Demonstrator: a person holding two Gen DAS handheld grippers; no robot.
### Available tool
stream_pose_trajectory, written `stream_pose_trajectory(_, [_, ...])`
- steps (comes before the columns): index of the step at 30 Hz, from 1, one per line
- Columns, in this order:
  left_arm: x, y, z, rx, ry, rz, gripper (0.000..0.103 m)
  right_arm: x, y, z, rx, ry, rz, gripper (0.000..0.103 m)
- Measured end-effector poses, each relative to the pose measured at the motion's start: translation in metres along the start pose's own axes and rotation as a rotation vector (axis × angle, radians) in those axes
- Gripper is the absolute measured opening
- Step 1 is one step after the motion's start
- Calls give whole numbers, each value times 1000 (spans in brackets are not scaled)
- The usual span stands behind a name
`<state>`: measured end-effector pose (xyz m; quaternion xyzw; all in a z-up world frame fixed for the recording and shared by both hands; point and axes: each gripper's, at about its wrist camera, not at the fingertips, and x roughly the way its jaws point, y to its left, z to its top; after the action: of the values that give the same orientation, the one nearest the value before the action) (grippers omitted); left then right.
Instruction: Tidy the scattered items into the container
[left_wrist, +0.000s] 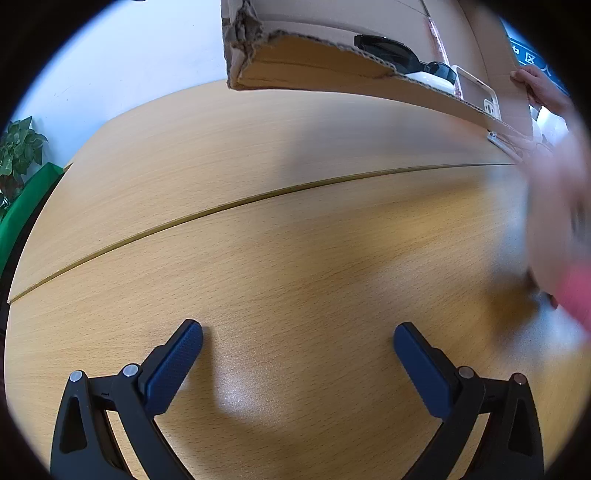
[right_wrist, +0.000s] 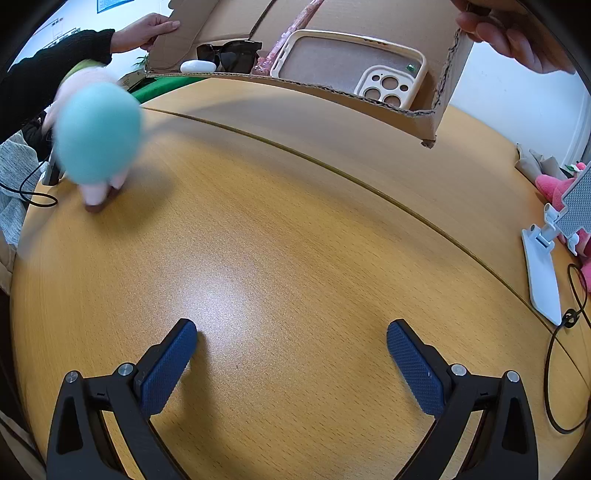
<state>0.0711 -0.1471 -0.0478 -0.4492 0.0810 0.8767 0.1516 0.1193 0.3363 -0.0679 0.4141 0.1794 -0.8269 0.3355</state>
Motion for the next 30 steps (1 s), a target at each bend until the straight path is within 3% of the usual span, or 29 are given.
stream_pose_trajectory(30, [0,2,0,0,0,1,103,1,2,0,2,-1,-2,103])
